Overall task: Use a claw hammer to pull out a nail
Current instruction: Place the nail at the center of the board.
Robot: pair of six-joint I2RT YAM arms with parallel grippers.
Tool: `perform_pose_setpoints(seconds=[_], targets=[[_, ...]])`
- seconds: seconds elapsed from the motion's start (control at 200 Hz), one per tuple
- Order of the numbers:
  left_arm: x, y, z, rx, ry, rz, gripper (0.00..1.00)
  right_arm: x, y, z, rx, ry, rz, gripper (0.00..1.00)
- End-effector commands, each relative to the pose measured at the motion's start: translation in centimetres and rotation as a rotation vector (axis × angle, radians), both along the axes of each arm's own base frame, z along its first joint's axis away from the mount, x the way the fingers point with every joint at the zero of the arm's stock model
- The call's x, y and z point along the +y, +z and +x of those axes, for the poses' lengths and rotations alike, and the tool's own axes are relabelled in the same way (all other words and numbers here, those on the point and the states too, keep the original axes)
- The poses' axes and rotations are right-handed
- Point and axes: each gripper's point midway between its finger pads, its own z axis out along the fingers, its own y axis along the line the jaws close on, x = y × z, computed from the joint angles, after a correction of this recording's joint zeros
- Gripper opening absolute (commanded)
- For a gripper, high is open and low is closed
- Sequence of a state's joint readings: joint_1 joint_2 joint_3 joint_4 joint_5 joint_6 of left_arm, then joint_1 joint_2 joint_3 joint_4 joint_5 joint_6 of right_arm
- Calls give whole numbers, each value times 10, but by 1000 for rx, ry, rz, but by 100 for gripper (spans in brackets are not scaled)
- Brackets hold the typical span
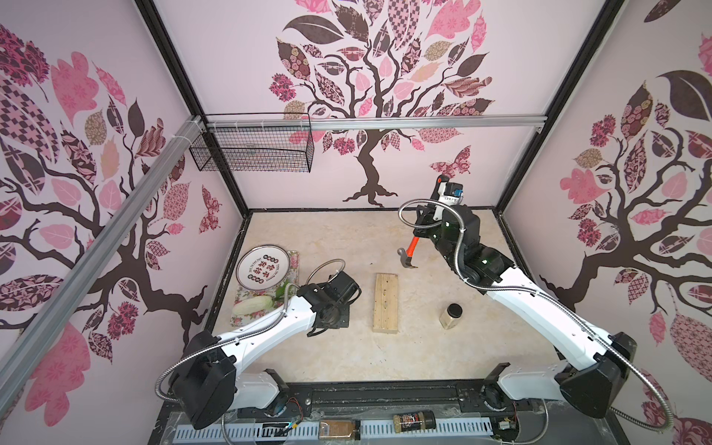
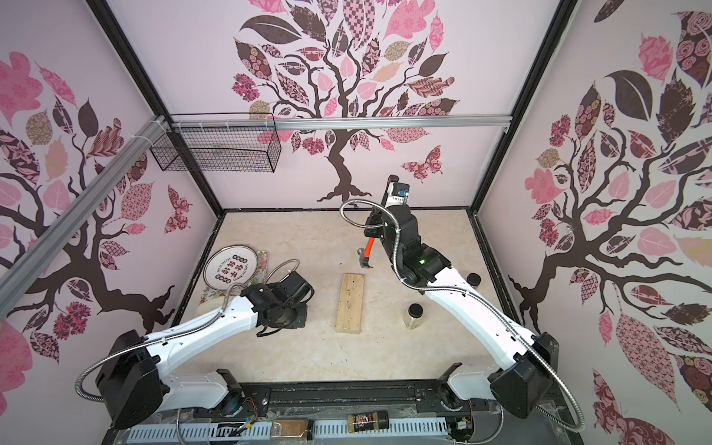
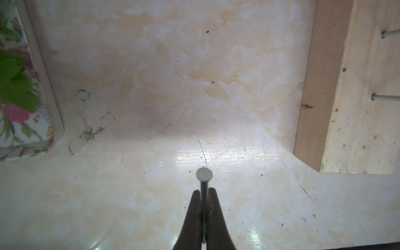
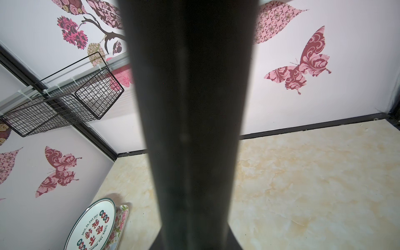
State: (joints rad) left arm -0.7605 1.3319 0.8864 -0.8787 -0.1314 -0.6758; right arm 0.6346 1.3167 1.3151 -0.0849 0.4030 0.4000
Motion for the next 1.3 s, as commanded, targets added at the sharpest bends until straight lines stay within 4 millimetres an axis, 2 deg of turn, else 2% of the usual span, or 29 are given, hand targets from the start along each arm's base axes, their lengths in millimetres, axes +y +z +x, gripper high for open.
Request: perform_pose_setpoints(seconds=[0.0,0.29,0.59,0.805,1.171,1.296], targets=[[-1,-19,-5,41,36,-16,0,-8,58,-14,-142,9,108,8],[6,-38,-11,87,45,31,0,-8,52,-14,-132,10,104,8],[2,-54,-17,134,71,18,0,-9,50,-14,-131,5,99,9],[-1,-65,-29,171,116,-27,0,-13,48,-15,-133,-8,92,9],[0,-70,-48,202,122,33,2,-14,44,-15,-132,-13,79,10],[2,-74,-49,203,140,35,3,-18,44,-15,-135,-21,80,10]])
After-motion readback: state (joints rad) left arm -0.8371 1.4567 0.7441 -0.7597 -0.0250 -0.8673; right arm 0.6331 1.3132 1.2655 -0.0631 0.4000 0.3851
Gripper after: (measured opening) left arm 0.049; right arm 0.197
